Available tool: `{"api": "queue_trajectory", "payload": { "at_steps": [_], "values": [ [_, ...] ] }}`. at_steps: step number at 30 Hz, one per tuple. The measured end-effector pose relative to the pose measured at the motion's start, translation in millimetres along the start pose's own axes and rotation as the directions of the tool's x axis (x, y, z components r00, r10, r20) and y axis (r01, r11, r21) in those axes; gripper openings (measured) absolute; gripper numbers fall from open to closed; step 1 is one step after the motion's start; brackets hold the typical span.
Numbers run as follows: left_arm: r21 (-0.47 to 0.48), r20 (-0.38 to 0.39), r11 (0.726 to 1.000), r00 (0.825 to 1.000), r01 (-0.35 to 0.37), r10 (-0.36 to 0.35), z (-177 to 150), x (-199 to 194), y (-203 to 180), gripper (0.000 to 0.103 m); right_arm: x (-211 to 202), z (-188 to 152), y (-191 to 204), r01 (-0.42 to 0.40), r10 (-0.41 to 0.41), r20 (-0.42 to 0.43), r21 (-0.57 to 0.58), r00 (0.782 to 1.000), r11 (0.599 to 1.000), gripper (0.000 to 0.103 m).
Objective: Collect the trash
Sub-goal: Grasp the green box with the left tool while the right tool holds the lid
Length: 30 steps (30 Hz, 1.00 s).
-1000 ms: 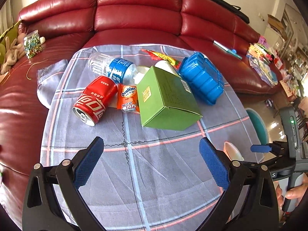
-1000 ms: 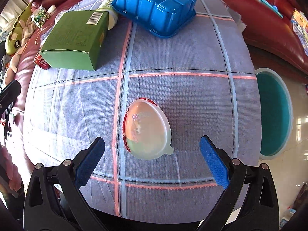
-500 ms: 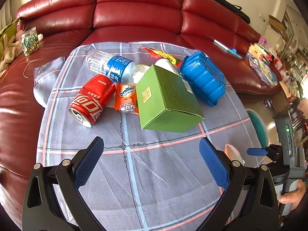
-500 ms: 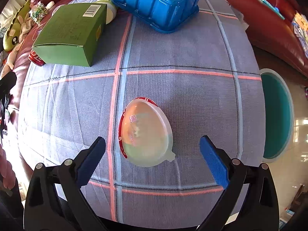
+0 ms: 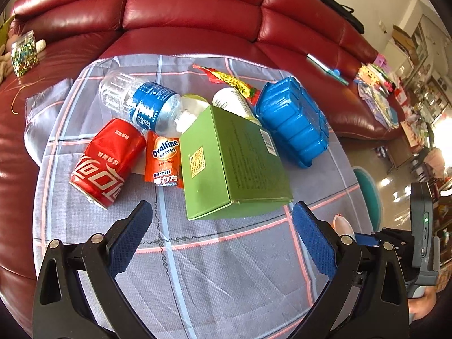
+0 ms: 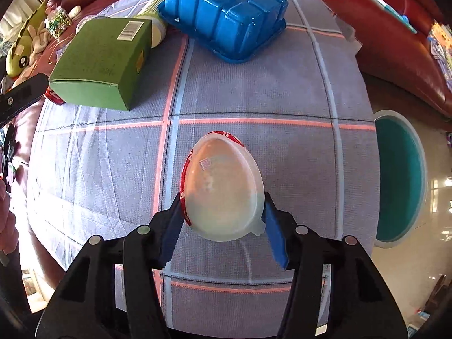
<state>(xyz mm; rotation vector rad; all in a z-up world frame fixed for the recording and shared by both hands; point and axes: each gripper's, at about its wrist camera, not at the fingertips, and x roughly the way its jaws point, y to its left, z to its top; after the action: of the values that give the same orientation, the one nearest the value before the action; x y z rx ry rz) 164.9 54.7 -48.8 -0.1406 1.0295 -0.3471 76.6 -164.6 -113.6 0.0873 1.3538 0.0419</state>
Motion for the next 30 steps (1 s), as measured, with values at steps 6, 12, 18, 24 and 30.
{"api": "queue_trajectory", "payload": {
  "at_steps": [6, 12, 18, 24, 30],
  "values": [
    [-0.097, -0.037, 0.992, 0.996, 0.076, -0.079, 15, 17, 14, 0.099, -3, 8, -9, 0.011, -0.011, 0.006, 0.005, 1.0, 1.0, 0.052],
    [-0.131, -0.067, 0.988, 0.994, 0.076, -0.085, 15, 34, 12, 0.099, 2, 14, -17, 0.015, -0.015, 0.002, 0.006, 1.0, 1.0, 0.052],
    [-0.159, -0.083, 0.985, 0.993, 0.07, -0.084, 15, 47, 8, 0.099, 6, 20, -24, 0.015, -0.015, 0.001, 0.008, 1.0, 1.0, 0.052],
    [-0.161, -0.049, 0.985, 0.996, 0.065, -0.074, 15, 46, 2, 0.083, 3, 17, -32, 0.013, -0.013, 0.013, 0.014, 1.0, 1.0, 0.052],
    [-0.071, 0.013, 0.997, 1.0, 0.013, -0.013, 11, 25, -20, 0.07, 0, 12, -45, 0.007, -0.007, 0.023, 0.036, 1.0, 0.999, 0.052]
  ]
}}
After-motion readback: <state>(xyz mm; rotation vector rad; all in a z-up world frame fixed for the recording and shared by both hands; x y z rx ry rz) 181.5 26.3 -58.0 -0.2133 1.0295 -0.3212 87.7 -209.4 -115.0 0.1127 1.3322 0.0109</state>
